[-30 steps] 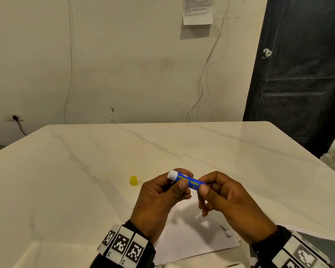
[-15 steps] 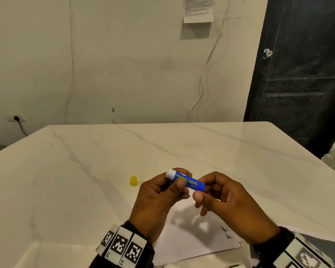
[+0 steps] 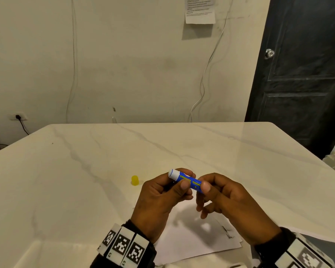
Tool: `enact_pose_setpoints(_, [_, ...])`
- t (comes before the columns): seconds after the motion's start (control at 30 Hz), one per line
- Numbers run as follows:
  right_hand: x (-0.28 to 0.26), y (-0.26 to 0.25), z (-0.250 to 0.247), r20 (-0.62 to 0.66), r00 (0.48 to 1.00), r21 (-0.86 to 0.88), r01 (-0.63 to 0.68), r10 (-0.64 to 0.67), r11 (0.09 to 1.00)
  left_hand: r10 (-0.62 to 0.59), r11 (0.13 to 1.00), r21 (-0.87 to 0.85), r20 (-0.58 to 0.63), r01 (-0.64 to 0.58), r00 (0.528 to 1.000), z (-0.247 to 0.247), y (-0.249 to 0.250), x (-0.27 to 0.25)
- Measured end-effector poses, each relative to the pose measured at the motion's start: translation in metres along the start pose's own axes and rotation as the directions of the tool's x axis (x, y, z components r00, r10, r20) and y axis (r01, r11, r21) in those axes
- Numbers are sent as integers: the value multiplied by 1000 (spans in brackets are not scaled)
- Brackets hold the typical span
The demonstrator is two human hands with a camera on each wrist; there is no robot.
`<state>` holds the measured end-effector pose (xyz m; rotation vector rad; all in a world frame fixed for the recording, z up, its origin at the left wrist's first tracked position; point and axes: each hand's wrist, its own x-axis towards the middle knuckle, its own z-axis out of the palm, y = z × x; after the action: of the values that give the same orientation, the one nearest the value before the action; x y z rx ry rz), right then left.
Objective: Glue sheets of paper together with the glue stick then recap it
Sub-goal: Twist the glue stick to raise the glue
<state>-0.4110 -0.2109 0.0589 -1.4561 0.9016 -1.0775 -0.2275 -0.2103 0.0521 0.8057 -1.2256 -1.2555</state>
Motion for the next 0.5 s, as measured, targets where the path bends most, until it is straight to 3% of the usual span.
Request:
enact_pose_setpoints(0.2, [0,2,-4,-38,998,-36,41,-42,999,-2,1000,0,-4,2,1000,0,-1,0])
enact_pose_setpoints(0.5, [1,8,-3,35,998,74,49,-52,996,26,997,69,12,-27,1000,5,10,-4])
